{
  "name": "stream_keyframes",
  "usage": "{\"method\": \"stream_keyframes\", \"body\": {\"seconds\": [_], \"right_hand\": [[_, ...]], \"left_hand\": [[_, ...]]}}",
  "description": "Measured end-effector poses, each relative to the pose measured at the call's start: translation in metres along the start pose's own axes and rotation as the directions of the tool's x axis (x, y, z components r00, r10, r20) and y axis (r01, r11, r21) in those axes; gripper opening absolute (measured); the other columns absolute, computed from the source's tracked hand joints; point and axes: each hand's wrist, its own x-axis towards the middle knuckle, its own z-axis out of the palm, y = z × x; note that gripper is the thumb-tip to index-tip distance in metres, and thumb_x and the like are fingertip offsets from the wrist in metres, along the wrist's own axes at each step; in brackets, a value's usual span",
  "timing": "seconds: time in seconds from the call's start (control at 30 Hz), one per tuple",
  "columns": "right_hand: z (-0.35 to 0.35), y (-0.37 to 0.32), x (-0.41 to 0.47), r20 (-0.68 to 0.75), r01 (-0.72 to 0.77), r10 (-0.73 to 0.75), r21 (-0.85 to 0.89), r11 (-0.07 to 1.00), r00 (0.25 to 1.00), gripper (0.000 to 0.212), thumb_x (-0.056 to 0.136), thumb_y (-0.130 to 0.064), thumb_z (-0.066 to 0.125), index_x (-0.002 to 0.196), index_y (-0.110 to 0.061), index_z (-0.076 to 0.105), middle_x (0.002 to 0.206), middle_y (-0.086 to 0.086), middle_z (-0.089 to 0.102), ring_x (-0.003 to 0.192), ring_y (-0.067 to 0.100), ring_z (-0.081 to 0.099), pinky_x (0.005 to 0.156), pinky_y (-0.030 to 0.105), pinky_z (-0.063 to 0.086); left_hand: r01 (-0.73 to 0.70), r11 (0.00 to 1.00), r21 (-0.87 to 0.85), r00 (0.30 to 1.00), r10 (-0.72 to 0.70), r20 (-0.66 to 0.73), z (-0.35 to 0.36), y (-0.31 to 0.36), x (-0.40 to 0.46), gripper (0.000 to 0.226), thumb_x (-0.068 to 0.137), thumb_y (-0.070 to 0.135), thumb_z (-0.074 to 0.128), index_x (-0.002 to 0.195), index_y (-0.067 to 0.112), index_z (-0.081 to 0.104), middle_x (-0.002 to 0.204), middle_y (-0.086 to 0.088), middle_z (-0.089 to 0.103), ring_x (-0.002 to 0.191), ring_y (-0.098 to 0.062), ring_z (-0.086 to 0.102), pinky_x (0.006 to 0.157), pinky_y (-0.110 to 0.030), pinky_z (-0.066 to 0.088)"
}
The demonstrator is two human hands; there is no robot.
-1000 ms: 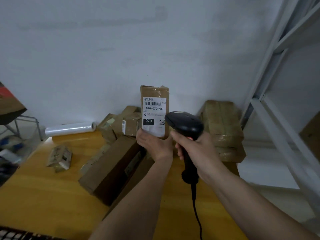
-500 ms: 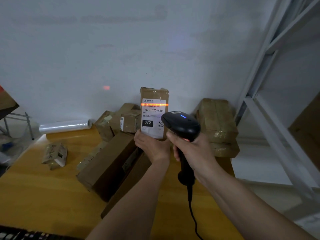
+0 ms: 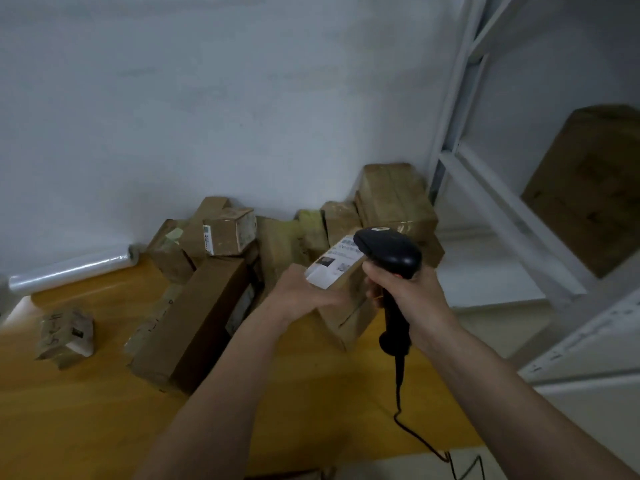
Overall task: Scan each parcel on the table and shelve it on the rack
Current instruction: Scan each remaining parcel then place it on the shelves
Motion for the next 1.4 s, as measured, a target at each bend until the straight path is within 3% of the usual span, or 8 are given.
{"method": "stream_keyframes", "body": {"seconds": [0.1,0.27,0.53,0.7,0.83,0.93,1.07,1.4], "right_hand": [[-0.014,0.009,-0.012,-0.016,-0.038,0.037,-0.033,0.999,0.999,0.020,0.079,-0.017,0.080,0.095,-0.008,0.071,0.069,0.005,0.071,0.060,0.013,0.066,0.060,0.027,0.054],[-0.052,0.014,-0.044,-0.032,-0.043,0.041,-0.042,0.998,0.999,0.015,0.078,-0.014,0.079,0.089,-0.008,0.071,0.059,0.000,0.068,0.055,0.010,0.064,0.055,0.021,0.052],[-0.169,0.018,-0.133,-0.215,-0.012,0.024,0.055,0.998,0.976,0.017,0.075,-0.012,0.082,0.088,-0.008,0.072,0.065,0.005,0.070,0.053,0.011,0.062,0.056,0.025,0.054],[-0.242,0.018,-0.190,-0.342,0.040,-0.010,0.081,0.996,0.940,0.018,0.075,-0.012,0.081,0.089,-0.005,0.073,0.065,0.008,0.069,0.056,0.015,0.062,0.060,0.030,0.053],[-0.288,0.015,-0.230,-0.413,0.082,-0.037,0.092,0.992,0.910,0.018,0.076,-0.011,0.080,0.091,-0.007,0.072,0.069,0.010,0.070,0.054,0.014,0.063,0.053,0.025,0.051],[-0.318,0.011,-0.251,-0.446,0.123,-0.073,0.085,0.989,0.892,0.017,0.078,-0.009,0.079,0.092,-0.005,0.071,0.068,0.010,0.068,0.055,0.015,0.062,0.053,0.025,0.051],[-0.349,0.000,-0.263,-0.493,0.149,-0.082,0.099,0.984,0.866,0.017,0.078,-0.009,0.079,0.091,-0.004,0.070,0.068,0.010,0.067,0.059,0.018,0.061,0.058,0.030,0.050],[-0.421,-0.032,-0.252,-0.572,0.273,-0.193,0.057,0.960,0.797,0.019,0.079,-0.010,0.078,0.095,-0.014,0.069,0.073,0.008,0.069,0.061,0.013,0.065,0.055,0.022,0.054]], "left_hand": [[0.022,0.988,0.153,0.985,-0.048,0.169,0.010,0.001,-0.013,0.027,0.066,0.023,0.085,0.089,0.021,0.071,0.078,0.009,0.070,0.067,0.003,0.064,0.051,-0.011,0.044],[0.029,0.966,0.257,0.962,-0.096,0.255,0.044,0.008,-0.041,0.036,0.065,0.030,0.084,0.094,0.017,0.068,0.092,0.001,0.066,0.091,-0.017,0.063,0.066,-0.021,0.046],[-0.039,0.942,0.333,0.920,-0.096,0.380,0.154,0.041,-0.099,0.039,0.060,0.045,0.080,0.092,0.029,0.066,0.097,0.005,0.064,0.090,-0.011,0.059,0.068,-0.022,0.045],[-0.104,0.958,0.266,0.911,-0.016,0.412,0.224,0.065,-0.145,0.066,0.048,0.054,0.075,0.107,0.031,0.060,0.104,0.005,0.063,0.095,-0.012,0.058,0.068,-0.024,0.045],[-0.146,0.975,0.169,0.921,0.072,0.382,0.270,0.084,-0.178,0.050,0.063,0.046,0.078,0.104,0.032,0.052,0.102,0.010,0.059,0.091,-0.007,0.056,0.062,-0.022,0.043],[-0.160,0.983,0.088,0.934,0.122,0.335,0.301,0.099,-0.194,0.074,0.066,0.043,0.080,0.127,0.025,0.042,0.110,0.008,0.055,0.096,-0.009,0.055,0.065,-0.023,0.045],[-0.188,0.982,0.027,0.935,0.170,0.311,0.331,0.122,-0.205,0.098,0.063,0.044,0.082,0.145,0.023,0.031,0.126,-0.001,0.052,0.106,-0.020,0.057,0.082,-0.031,0.052],[-0.250,0.966,-0.058,0.912,0.256,0.320,0.411,0.199,-0.180,0.099,0.062,0.045,0.082,0.143,0.029,0.027,0.097,0.015,0.049,0.083,-0.002,0.054,0.054,-0.016,0.040]]}}
